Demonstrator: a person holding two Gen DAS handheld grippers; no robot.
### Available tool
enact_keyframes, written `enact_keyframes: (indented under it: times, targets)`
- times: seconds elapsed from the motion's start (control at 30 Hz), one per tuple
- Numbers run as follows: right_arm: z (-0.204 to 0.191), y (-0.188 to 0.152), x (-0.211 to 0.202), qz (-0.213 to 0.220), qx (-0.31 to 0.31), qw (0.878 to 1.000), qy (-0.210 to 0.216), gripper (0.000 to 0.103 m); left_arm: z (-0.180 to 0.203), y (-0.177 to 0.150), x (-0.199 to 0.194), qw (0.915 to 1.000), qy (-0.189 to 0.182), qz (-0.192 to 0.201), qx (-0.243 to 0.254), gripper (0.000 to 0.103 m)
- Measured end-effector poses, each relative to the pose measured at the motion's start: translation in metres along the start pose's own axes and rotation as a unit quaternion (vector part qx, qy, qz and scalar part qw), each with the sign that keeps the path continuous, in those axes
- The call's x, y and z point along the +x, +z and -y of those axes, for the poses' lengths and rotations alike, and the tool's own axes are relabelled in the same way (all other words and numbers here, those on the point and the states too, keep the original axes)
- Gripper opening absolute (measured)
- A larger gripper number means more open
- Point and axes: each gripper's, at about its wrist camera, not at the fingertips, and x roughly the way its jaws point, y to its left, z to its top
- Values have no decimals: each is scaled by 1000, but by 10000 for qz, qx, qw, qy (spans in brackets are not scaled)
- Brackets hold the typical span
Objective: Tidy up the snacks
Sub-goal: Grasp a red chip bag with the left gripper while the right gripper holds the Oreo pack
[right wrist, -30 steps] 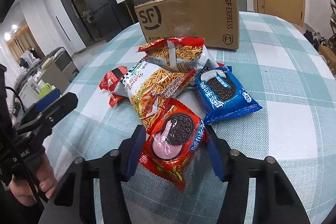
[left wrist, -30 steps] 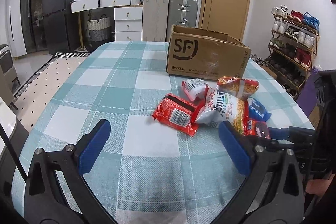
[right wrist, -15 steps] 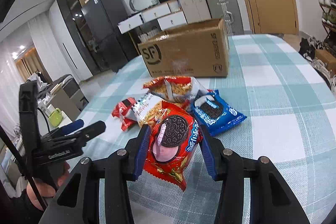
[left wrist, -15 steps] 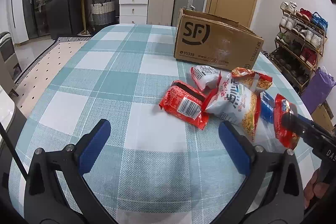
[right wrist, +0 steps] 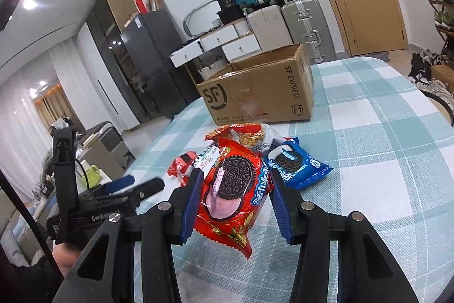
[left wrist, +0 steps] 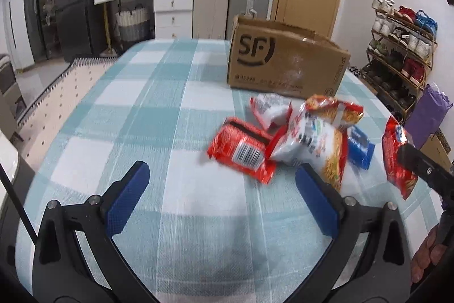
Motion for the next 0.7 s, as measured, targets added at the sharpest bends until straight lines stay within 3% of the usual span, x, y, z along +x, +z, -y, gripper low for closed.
enact_keyframes:
  times: [0.27,0.33,0.53,0.6,0.7]
  targets:
    - [8,-1,-8,166,218,9993,237,47,19,44,28,9960,-480,-251,709,102]
    - [10,-1,-10,196,260,9991,264,47,21,51,42,9951,-362,-455,804,97]
    - [8,-1,-12,242,241,9991,259,47,2,54,75,9931,-597,-936,368,91]
    - [8,-1,-12,230,259,9990,274,47,-6,49,85,9888,-849,-1210,183,91]
    - [10,-1,-11,207,308,9989,286,47,-14,42,90,9860,-1046,-1296,113,88]
